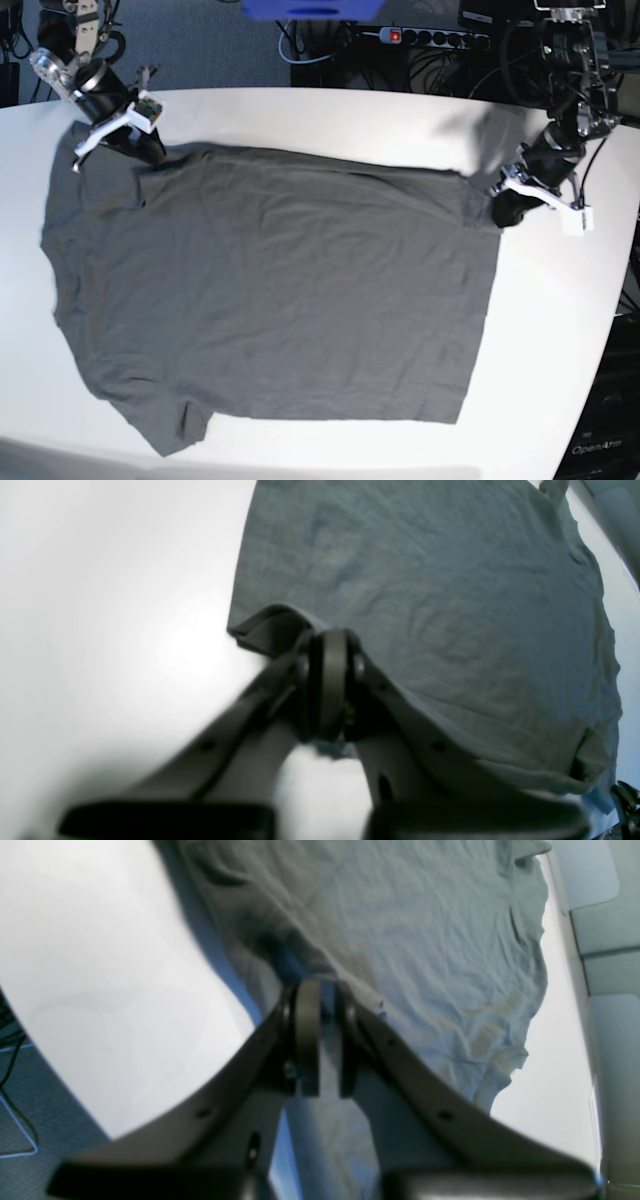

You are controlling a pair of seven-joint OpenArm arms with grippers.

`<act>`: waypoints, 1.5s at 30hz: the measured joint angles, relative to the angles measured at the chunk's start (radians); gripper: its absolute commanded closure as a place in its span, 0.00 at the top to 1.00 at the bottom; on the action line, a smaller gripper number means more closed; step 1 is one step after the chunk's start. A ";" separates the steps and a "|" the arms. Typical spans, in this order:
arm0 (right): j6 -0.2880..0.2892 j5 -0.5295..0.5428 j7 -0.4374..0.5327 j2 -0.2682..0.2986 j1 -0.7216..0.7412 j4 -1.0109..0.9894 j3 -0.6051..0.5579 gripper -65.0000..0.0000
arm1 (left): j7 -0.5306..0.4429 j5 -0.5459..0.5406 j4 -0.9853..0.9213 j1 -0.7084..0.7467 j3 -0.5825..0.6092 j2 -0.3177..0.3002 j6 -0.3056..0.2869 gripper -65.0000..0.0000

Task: Fold the T-shirt properly
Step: 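Hold the raised edge with both grippers while adjusting the right gripper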

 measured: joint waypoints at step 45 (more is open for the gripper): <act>0.005 -0.134 0.064 -0.025 0.071 -0.007 -0.001 0.44 | 0.000 0.000 0.000 0.000 0.000 0.001 0.000 0.04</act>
